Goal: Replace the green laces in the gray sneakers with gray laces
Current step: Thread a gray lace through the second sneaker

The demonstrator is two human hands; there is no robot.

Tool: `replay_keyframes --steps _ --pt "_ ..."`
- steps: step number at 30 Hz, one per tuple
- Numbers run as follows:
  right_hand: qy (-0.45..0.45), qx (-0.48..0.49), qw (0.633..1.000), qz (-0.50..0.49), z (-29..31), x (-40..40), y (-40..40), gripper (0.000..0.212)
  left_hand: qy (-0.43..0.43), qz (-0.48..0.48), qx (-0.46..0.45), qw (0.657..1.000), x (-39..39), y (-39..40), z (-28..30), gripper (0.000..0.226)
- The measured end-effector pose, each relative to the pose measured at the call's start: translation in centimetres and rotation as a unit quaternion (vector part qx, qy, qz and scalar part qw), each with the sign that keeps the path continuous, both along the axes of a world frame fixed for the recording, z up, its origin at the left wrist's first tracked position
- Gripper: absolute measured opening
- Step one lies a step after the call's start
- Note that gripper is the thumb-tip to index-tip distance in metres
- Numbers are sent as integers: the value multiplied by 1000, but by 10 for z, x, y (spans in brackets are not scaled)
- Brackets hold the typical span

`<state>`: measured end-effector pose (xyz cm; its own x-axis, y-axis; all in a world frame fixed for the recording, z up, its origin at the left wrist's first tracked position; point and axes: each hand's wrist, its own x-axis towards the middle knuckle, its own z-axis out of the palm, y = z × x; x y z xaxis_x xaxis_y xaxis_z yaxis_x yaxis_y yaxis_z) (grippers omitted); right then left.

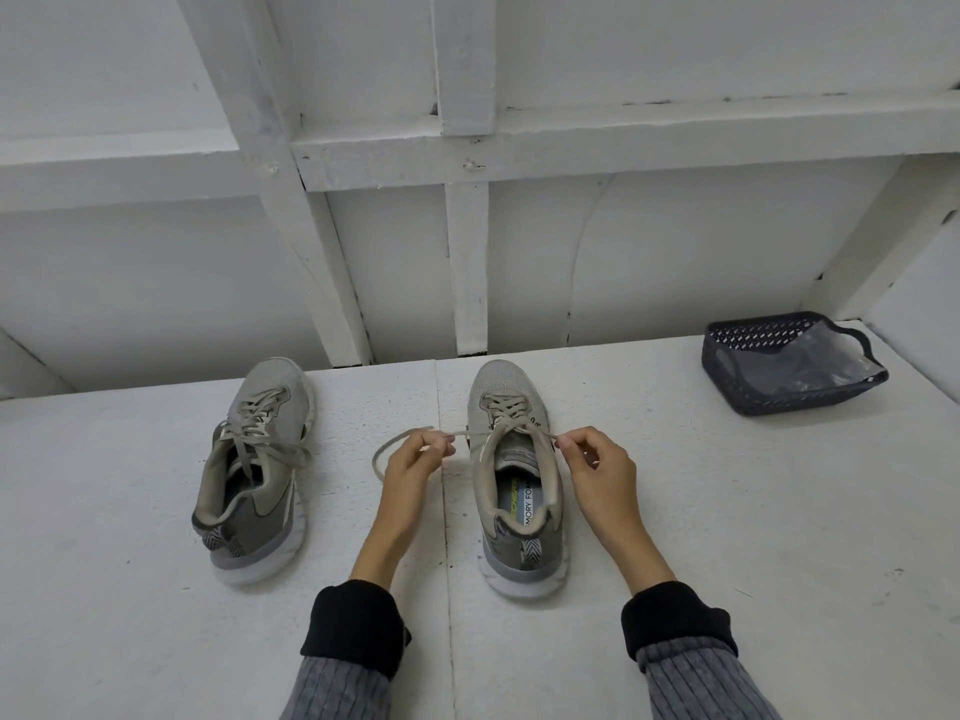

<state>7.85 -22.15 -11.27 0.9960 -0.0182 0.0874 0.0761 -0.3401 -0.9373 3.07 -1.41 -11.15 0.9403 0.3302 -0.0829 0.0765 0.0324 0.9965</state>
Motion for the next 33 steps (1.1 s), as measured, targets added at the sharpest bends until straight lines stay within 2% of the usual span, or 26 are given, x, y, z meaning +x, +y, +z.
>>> replay_keyframes --steps 2,3,7,10,13,16,18,24,31,33 --pt "11 20 1000 9 6 -1 1 13 -28 -39 -128 991 2 0 16 27" --pt "12 28 1000 8 9 -2 2 12 -48 -61 -162 984 3 -2 26 23" --pt "-2 38 999 -4 18 -1 7 7 -115 -81 -173 975 6 -18 60 23" --pt "-20 50 998 -16 26 -1 9 11 -145 -82 -95 981 8 -24 78 23" --pt "-15 65 998 -14 33 -3 9 10 -135 -95 57 985 9 -26 79 17" --pt "-3 86 996 -3 35 -5 12 12 -124 -101 186 969 10 -28 69 24" --pt "9 99 995 17 37 -6 15 14 -130 -109 237 957 9 -30 64 29" --pt "45 149 986 55 47 -11 21 10 -93 -62 215 970 6 -42 65 14" --pt "53 131 984 109 53 -17 22 22 -119 -12 224 967 5 -47 61 23" --pt "56 119 985 112 54 -16 22 15 -119 -2 217 969 6 -46 59 25"
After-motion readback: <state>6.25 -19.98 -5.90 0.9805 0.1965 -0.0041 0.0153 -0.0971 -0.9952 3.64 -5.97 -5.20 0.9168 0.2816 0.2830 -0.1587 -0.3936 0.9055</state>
